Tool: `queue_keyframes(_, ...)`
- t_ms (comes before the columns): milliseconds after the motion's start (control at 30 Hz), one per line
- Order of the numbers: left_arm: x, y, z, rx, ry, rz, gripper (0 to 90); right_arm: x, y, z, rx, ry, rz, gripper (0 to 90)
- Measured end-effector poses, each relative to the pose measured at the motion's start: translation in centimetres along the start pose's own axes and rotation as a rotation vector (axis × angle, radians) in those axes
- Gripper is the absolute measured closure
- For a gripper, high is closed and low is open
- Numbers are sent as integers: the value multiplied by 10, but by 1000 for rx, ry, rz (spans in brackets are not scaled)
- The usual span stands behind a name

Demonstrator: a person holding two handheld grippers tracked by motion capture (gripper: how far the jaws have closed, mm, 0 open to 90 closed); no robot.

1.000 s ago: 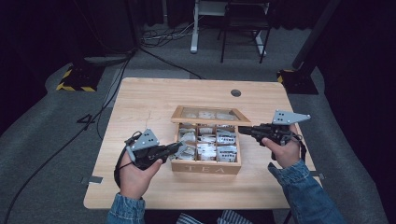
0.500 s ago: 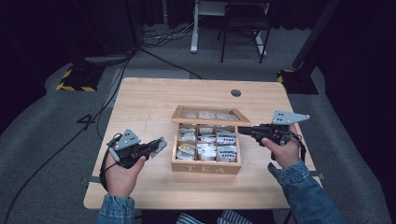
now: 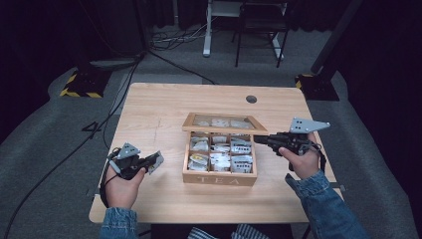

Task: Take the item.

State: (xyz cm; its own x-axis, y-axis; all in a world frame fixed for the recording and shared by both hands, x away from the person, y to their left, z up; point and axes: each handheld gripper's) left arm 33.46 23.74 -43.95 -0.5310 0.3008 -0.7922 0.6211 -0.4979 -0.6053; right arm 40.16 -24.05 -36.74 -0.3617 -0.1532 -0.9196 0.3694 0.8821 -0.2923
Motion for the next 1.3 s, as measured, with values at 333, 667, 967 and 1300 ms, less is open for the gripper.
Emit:
queue_keyframes(333, 16, 14, -15, 27, -89, 26, 893, 1, 1, 0, 2, 0, -5, 900)
queue_keyframes(667, 19, 24, -16, 33, -106, 19, 886, 1, 2, 0, 0, 2, -4, 900)
queue_keyframes(967, 20, 28, -16, -44, -57, 3, 662, 1, 2, -1, 1, 1, -7, 900)
queue_keyframes(1300, 18, 24, -22, -190, -58, -48, 351, 1, 2, -1, 1, 0, -12, 900)
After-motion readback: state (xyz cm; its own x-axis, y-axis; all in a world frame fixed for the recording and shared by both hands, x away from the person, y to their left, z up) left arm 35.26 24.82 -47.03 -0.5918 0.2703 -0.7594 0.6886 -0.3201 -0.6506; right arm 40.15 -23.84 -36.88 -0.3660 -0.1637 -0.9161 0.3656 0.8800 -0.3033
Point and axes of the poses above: each handheld gripper's, and its own axes: y roughly forward along the jaws, x roughly out of its underside, z roughly to its right, and after that the axes turned 9 degrees about y, right-handed
